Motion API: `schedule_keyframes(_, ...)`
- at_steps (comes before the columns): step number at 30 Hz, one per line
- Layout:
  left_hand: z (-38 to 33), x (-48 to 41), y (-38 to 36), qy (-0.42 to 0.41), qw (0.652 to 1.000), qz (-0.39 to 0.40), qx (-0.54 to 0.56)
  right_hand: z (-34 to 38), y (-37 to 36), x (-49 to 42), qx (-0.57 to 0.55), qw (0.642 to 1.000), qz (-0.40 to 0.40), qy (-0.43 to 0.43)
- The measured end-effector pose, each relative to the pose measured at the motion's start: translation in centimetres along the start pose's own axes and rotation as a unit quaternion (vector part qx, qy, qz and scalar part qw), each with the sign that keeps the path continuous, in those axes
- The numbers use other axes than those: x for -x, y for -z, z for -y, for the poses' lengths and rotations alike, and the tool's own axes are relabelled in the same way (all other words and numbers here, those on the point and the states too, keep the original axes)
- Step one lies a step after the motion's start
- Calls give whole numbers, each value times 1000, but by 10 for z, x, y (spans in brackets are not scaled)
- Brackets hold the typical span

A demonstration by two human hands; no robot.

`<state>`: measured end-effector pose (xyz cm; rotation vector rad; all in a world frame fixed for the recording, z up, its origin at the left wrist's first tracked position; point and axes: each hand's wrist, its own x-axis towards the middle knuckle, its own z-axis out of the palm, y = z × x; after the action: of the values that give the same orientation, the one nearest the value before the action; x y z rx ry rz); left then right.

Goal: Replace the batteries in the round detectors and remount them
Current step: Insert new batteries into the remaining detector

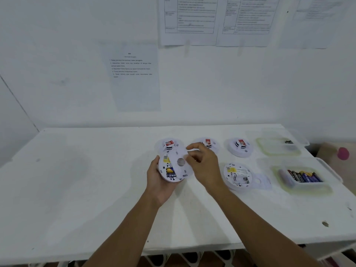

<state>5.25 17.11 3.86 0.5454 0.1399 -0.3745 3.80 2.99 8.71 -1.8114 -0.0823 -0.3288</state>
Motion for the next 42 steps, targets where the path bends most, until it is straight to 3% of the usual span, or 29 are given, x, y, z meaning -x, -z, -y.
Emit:
schedule_keyframes(4, 5, 2, -9, 13, 1000, 4, -2, -14, -12, 5, 137, 985, -19, 98)
schedule_keyframes(7, 4, 1, -11, 20, 1000, -5, 8, -24, -17, 12, 252, 959, -28, 124)
schedule_keyframes(15, 7, -1, -10, 11, 999, -46, -20, -16, -22, 20, 295, 950, -27, 97)
schedule_keyframes(23, 13, 2, -17, -13, 999, -28, -39, -7, -24, 19, 259, 960, -88, 51)
schedule_keyframes(30, 8, 3, -16, -14, 999, -14, -36, -11, -20, 21, 226, 972, -48, 39)
schedule_keyframes(37, 1, -4, -8, -14, 996, -10, -90, -10, -9, 13, 84, 991, -41, -91)
schedule_keyframes(42, -3, -6, -6, -69, 987, -1, -148, -17, -2, 10, -101, 974, -30, -202)
